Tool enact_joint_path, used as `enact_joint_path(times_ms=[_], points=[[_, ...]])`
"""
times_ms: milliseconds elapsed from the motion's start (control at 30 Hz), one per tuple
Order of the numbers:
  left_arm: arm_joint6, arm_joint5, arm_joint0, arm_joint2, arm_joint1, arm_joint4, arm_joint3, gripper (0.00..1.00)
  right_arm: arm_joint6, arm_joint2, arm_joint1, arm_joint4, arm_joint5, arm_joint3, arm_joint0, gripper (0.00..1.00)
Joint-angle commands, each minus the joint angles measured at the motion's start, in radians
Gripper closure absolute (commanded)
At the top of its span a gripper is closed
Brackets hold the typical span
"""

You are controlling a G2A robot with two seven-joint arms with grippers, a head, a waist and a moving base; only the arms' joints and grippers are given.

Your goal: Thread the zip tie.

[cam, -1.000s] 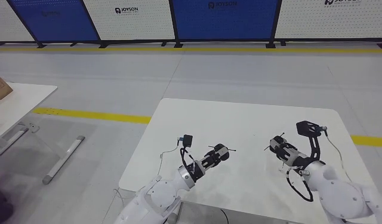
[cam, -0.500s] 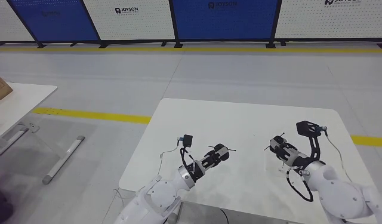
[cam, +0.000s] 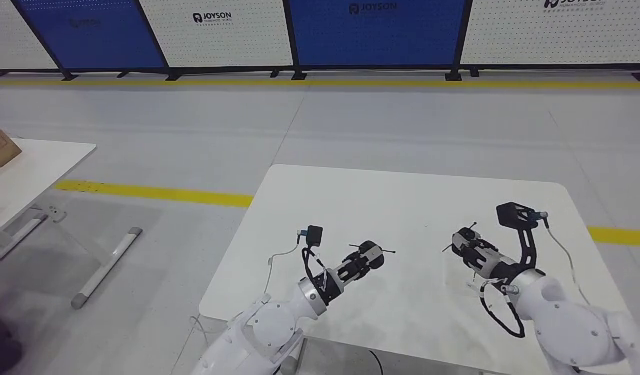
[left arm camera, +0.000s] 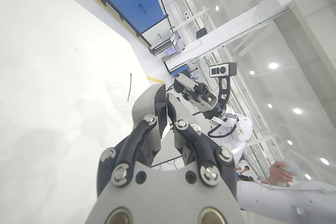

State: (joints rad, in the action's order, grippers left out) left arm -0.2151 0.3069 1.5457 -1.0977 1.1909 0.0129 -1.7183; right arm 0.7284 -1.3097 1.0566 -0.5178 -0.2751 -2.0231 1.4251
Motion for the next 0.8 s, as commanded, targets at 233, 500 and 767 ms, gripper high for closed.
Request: enact_joint_path(times_ms=[233, 500, 767], points=[[0.000, 0.000, 0.000, 0.000, 0.000, 0.000, 0.000, 1.00, -0.031, 0.026, 0.003, -0.018, 0.019, 0.018, 0.011, 1.00], [0.000, 0.000, 0.000, 0.000, 0.000, 0.000, 0.000, 1.00, -0.283, 0.045, 0.016, -0.075, 0.024, -0.039, 0.078, 1.00], [0.000, 0.000, 0.000, 0.000, 0.000, 0.000, 0.000, 1.00, -0.286, 0.044, 0.016, -0.078, 0.028, -0.040, 0.081, 1.00]])
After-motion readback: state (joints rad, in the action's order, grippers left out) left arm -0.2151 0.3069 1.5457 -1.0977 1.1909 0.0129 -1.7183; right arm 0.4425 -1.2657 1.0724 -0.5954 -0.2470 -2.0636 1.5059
